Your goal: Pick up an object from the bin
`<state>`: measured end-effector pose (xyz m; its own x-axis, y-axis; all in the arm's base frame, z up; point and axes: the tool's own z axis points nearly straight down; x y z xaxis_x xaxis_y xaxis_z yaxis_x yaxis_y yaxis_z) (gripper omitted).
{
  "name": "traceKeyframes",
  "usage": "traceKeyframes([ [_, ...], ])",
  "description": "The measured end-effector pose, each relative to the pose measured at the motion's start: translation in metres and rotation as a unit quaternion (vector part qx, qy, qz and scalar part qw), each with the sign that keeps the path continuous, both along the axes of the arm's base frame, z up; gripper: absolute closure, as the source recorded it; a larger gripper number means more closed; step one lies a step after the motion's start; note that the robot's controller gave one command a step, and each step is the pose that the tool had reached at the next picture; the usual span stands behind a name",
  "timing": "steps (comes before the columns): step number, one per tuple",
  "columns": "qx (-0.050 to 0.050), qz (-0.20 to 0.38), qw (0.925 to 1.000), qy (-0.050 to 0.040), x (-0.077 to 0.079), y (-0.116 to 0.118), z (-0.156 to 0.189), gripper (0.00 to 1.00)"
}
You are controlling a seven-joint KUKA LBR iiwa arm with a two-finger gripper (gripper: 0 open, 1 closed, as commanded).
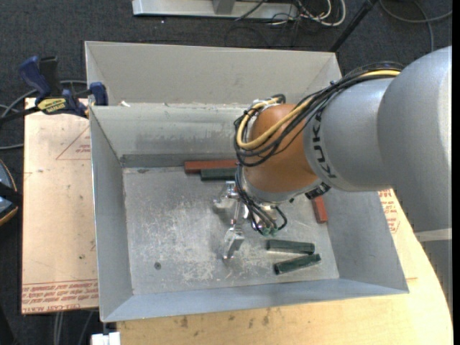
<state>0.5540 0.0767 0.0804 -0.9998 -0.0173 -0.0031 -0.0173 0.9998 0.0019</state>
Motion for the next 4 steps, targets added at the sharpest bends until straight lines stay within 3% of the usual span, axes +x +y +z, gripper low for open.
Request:
traceKeyframes([
  [1, 0.000, 0.005, 1.0000, 0.0037, -0.007, -0.038, 0.030, 0.00],
  [2, -0.001, 0.011, 0.9999, -0.0033, 0.006, -0.065, 0.046, 0.00],
  [3, -0.001, 0.077, 0.9970, 0.0003, -0.031, -0.090, 0.004, 0.00],
  [4, -0.001, 0.014, 0.9999, 0.0010, -0.034, -0.160, 0.001, 1.00],
])
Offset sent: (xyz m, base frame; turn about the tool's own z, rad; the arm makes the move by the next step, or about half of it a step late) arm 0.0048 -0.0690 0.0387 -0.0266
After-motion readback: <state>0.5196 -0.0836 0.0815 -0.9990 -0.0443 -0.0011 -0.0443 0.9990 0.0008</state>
